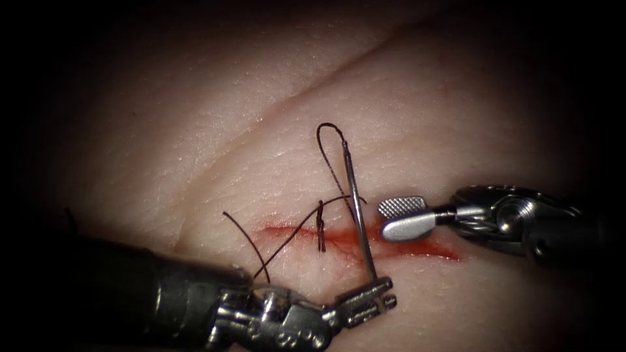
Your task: Wound Closure
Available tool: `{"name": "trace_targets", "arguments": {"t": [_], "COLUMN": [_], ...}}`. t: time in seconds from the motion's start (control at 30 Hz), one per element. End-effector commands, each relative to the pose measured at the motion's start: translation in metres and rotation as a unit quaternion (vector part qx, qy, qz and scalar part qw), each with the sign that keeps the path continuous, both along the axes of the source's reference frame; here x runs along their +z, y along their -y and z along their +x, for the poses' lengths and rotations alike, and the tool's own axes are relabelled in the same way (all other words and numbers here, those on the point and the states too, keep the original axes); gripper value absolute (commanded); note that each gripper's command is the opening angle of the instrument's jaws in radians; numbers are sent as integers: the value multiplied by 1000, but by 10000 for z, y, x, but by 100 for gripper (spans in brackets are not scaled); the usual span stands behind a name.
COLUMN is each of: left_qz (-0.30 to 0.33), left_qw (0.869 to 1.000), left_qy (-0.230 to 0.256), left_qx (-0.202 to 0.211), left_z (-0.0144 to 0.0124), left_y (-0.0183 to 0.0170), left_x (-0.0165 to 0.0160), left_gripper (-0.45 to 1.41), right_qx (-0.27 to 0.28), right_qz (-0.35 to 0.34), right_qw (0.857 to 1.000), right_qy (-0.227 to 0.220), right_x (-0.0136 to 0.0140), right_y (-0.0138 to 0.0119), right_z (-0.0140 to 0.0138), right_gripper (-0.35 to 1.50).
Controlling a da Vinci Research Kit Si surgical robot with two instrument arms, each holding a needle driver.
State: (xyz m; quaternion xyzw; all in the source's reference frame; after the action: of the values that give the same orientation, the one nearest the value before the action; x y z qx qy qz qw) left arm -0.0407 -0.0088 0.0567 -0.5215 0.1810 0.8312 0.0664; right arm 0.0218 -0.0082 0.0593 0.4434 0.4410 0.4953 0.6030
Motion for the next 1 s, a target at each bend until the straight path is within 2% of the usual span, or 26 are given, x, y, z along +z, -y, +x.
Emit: {"name": "trace_targets", "arguments": {"t": [0.03, 0.77, 1.0], "left_qz": [1, -4, -9], "left_qw": [1000, 1000, 1000], "left_qy": [0, 3, 6], "left_qx": [1, 11, 14], "left_z": [-5, -13, -21], "left_y": [3, 9, 5], "left_x": [5, -8, -10], "left_gripper": [-45, -45, -45], "right_qx": [-2, -14, -18], "right_qz": [-1, -6, -8], "right_qw": [1000, 1000, 1000], "right_qy": [-2, 12, 9], "right_x": [4, 18, 20], "right_y": [4, -7, -1], "right_z": [8, 17, 30], "right_gripper": [146, 148, 148]}}
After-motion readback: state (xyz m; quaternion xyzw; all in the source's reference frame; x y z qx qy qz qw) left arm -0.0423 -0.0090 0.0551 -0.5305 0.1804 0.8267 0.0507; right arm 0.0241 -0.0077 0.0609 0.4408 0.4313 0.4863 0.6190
